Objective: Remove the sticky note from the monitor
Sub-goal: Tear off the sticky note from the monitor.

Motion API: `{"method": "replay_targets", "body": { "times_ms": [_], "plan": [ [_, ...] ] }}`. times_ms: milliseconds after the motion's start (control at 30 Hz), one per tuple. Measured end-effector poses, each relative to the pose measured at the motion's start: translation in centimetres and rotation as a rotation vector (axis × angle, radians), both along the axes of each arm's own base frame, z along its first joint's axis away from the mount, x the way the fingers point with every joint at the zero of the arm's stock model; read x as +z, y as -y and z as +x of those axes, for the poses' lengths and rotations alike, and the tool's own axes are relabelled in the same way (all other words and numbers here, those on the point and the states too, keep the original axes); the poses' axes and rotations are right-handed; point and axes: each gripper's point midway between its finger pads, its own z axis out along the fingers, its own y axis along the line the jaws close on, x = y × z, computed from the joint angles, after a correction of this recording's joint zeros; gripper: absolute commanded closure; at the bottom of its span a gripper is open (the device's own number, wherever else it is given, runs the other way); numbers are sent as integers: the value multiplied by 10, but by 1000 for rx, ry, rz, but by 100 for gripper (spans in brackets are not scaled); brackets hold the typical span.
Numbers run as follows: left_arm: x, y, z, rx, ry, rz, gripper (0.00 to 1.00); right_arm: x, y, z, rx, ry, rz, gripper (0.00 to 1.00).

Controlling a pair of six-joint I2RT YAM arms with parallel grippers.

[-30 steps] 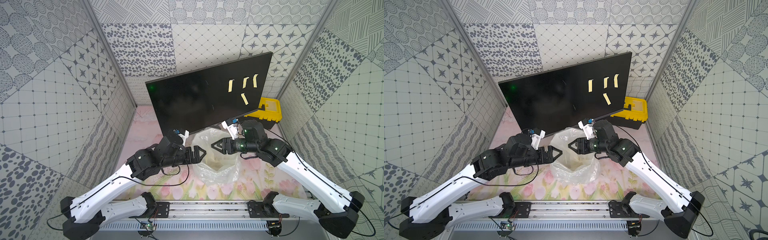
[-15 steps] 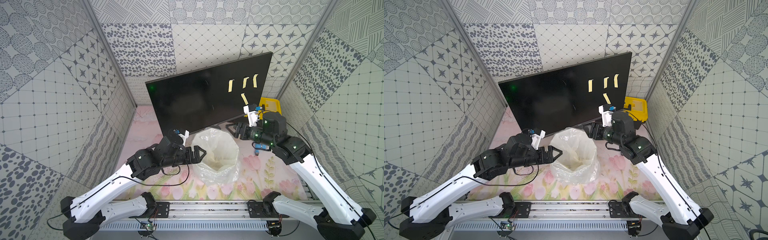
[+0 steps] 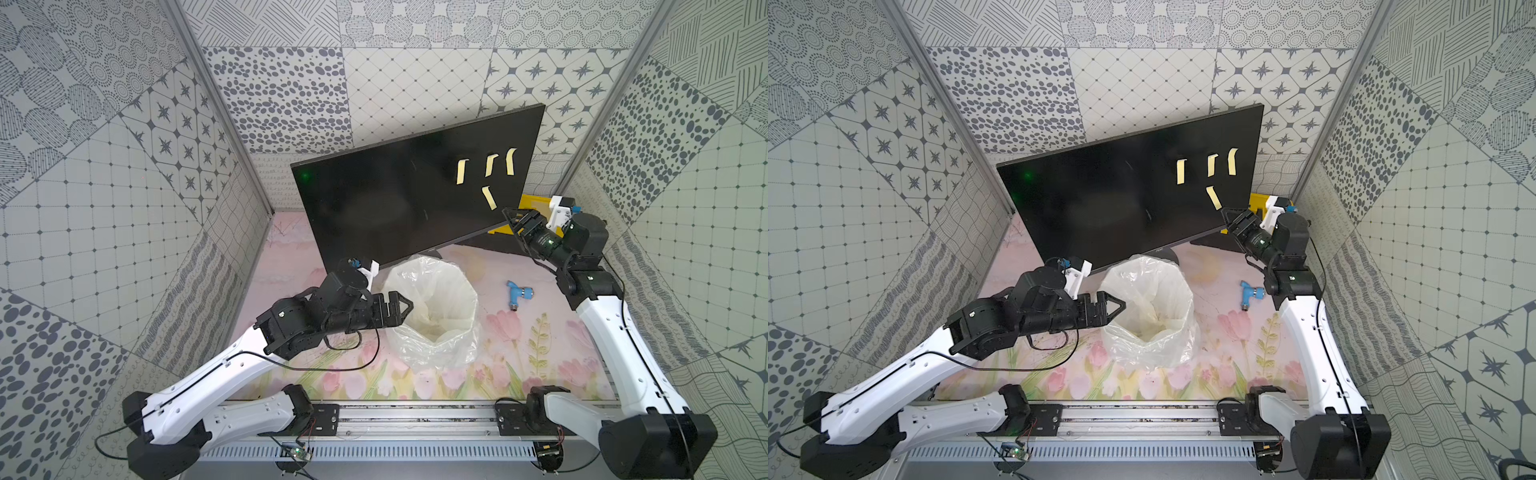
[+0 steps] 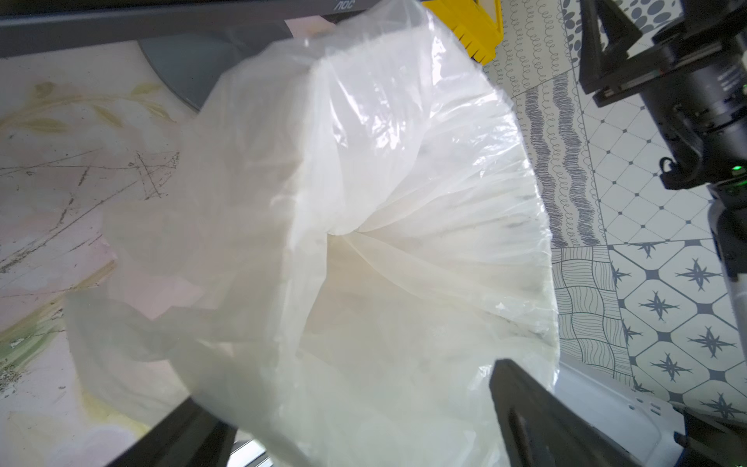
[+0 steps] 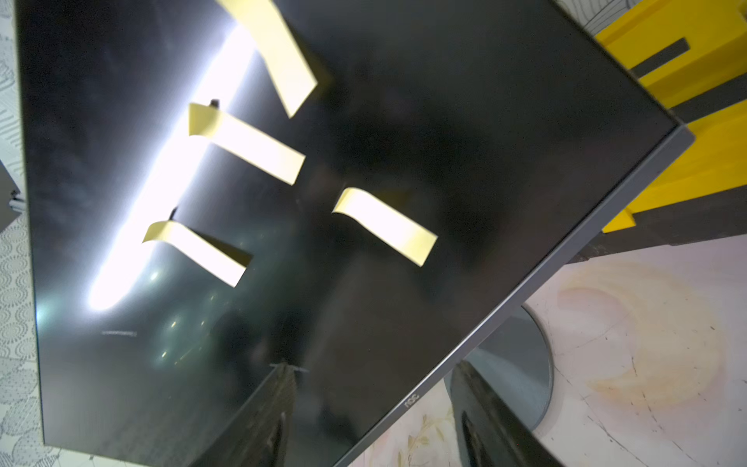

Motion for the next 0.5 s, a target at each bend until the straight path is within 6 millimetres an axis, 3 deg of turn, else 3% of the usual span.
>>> {"method": "replay_targets", "body": {
  "times_ms": [133, 500],
  "plan": [
    [-1, 0, 0, 0, -1, 1, 1, -12, 8, 17, -17, -16, 79, 36],
    [-3, 2, 2, 0, -7, 9, 1, -20, 5, 52, 1, -2, 199, 41]
  ]
}}
